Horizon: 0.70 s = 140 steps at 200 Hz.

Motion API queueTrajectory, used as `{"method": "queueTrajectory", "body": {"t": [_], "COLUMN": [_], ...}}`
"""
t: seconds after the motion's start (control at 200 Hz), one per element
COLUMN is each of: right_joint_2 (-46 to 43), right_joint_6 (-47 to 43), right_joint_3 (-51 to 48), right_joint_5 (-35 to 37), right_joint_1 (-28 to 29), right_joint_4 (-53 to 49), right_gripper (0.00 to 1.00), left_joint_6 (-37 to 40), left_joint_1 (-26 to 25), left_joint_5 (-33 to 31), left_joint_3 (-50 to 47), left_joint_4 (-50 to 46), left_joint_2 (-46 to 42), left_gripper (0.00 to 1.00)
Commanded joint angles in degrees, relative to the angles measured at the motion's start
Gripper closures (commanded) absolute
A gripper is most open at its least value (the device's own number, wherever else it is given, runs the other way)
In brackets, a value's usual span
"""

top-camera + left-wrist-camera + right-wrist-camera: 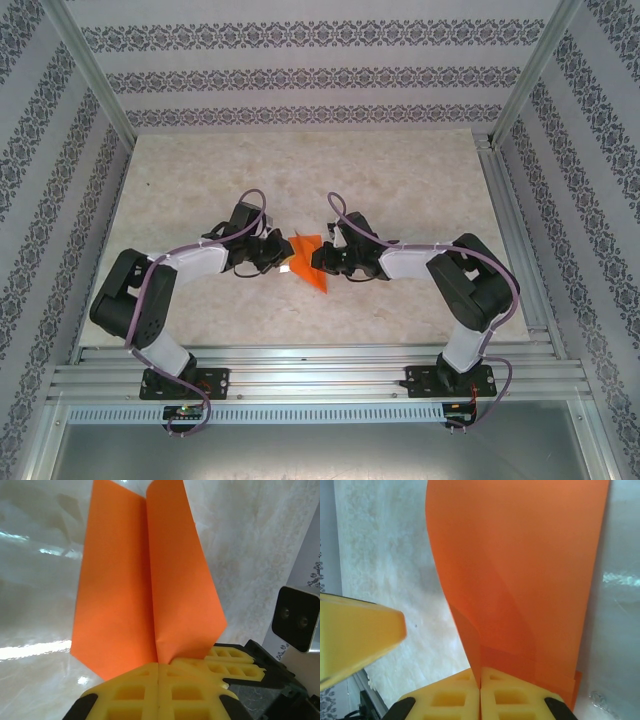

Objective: Fold a paper plane with a square sheet of paper (fold left side to right side)
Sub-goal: Fourth fold the wing at the center of the table.

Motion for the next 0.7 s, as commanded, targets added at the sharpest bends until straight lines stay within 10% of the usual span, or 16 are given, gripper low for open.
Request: {"method": "queueTrajectory", "body": {"t": [0.0, 0.694], "right_joint_2": [1.1, -0.4], "right_joint_6": [3.7, -4.8], "right_joint_3": [-0.8, 7.0], "right_joint_5": [1.6, -0.5], "right_joint_1": [1.0, -2.1], "right_joint_4": [5.8, -7.7], "right_gripper": [0.92, 0.72], "left_joint_6": [-1.9, 0.0], "left_joint_1": [-2.1, -3.7], "left_joint_5": [-1.3, -7.5], "left_joint_3": [1.6, 0.8], "left_joint_4": [4.4, 1.3], "left_joint_2": [3.7, 11.3], "left_gripper": [1.0, 1.0]}}
